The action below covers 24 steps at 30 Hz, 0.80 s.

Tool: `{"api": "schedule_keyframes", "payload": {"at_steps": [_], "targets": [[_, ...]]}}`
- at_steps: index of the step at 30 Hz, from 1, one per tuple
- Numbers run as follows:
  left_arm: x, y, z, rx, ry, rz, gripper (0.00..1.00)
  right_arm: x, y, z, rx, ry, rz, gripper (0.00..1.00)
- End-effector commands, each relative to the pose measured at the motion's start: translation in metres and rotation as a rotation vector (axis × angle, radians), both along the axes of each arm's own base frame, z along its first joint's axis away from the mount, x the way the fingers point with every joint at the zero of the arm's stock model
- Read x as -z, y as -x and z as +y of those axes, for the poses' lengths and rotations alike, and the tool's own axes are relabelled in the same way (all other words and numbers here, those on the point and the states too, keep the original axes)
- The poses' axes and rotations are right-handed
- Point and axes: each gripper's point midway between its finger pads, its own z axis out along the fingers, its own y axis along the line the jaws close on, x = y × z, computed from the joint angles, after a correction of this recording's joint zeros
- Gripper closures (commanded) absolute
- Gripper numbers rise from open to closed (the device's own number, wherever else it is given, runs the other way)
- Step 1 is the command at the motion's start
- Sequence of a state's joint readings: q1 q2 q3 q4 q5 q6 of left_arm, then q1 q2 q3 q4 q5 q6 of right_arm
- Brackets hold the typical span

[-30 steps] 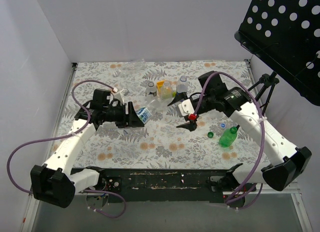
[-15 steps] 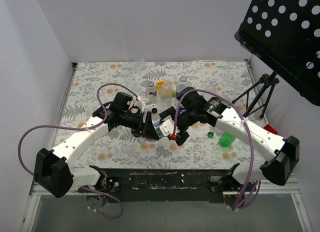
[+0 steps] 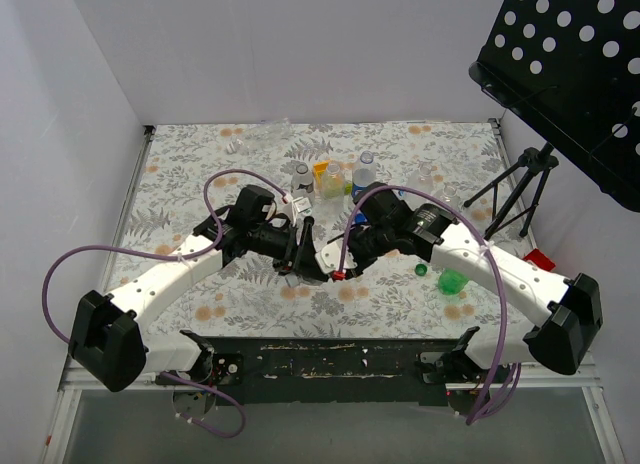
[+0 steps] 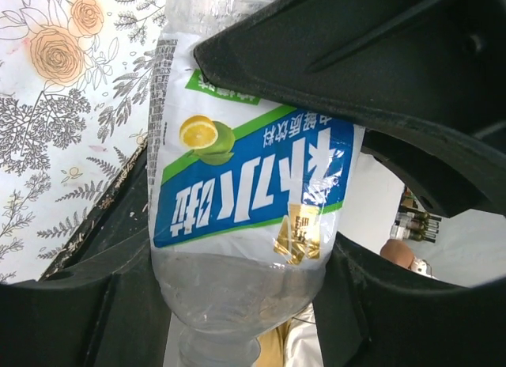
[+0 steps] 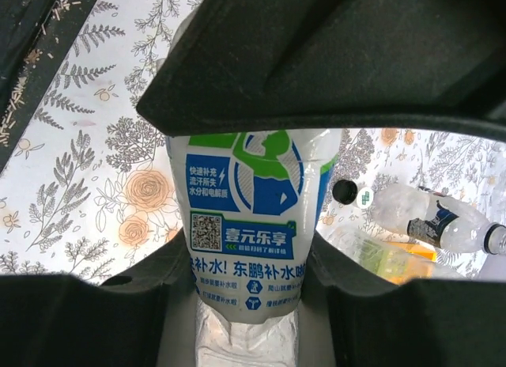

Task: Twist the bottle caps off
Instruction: Unscrew the bottle cap from the plastic bottle.

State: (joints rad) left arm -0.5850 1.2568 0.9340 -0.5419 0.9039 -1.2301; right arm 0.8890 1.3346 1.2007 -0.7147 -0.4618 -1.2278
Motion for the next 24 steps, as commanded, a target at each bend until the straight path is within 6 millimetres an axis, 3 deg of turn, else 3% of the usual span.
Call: {"api": "schedule_keyframes", "payload": {"at_steps": [1,4,8,13,16,21,24], "targets": [[-0.023,-0.016,-0.006,-0.056,0.064,-0.090,0.50,-0.003,0.026,-0.008,-0.043,-0.020,0.079,0.76],[-0.038,-0.025,-0.004,-0.101,0.069,-0.157,0.19,-0.003,0.029,-0.016,-0.037,-0.031,0.109,0.80],[-0.064,-0.033,0.001,-0.145,0.081,-0.292,0.04,-0.008,0.035,-0.031,-0.021,-0.070,0.171,0.81],[-0.092,-0.050,0.013,-0.221,0.094,-0.497,0.02,-0.019,0.037,-0.051,0.068,-0.169,0.306,0.82],[-0.116,-0.051,0.013,-0.215,0.196,-0.643,0.02,-0.024,0.035,-0.062,0.163,-0.223,0.403,0.82],[-0.146,-0.019,0.012,-0.026,0.434,-0.993,0.02,-0.031,0.030,-0.076,0.265,-0.315,0.554,0.83],[-0.149,-0.016,0.012,0.004,0.475,-1.080,0.02,-0.037,0.024,-0.080,0.308,-0.372,0.611,0.84]]}}
